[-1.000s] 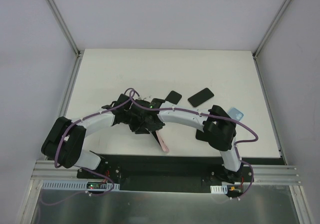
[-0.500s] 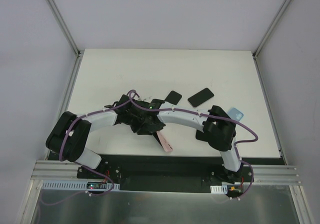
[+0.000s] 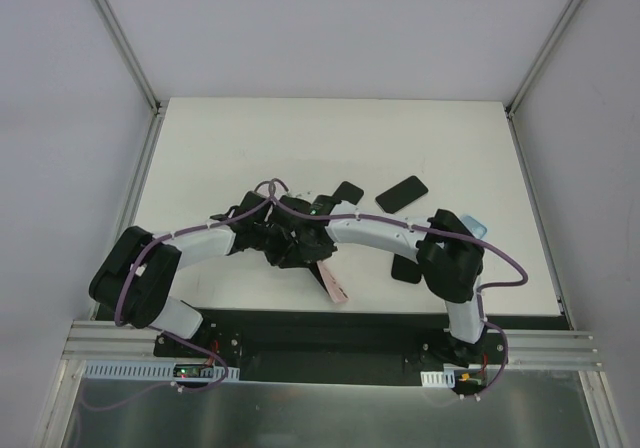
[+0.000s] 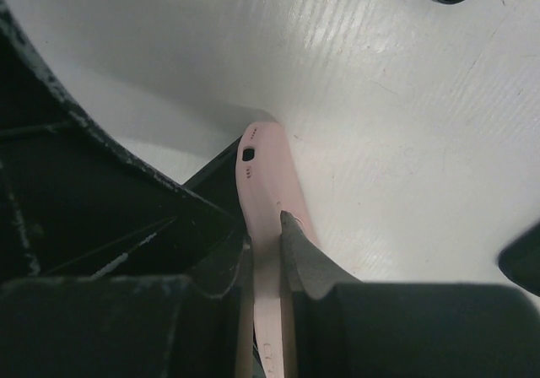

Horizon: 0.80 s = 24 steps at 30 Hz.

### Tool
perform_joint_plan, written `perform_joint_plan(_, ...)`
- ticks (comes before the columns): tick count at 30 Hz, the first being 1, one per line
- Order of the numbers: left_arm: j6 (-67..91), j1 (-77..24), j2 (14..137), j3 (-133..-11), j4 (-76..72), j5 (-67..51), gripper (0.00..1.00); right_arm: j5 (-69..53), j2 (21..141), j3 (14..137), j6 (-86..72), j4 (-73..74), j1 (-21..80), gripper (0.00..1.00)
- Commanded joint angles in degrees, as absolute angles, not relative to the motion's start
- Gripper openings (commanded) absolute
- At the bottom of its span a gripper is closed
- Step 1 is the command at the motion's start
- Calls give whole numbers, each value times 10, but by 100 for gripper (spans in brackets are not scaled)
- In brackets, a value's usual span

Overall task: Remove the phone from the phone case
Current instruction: Remove the phone case from the phone, then place the phone case at the center of the board.

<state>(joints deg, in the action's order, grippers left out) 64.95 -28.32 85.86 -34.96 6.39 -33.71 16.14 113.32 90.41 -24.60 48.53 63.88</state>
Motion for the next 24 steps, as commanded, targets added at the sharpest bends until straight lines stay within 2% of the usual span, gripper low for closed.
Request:
perform_joint_plan(1,625,-320,879,-273,205,-172,0,205,969,920,-282,302,583,1)
perform_joint_plan(15,613,-320,847,-284,204,-157,0,141,900,815,-290,267,467,1)
perform_joint_plan(24,615,-320,817,-293,207,-163,0,118,901,805,-295,255,450,1)
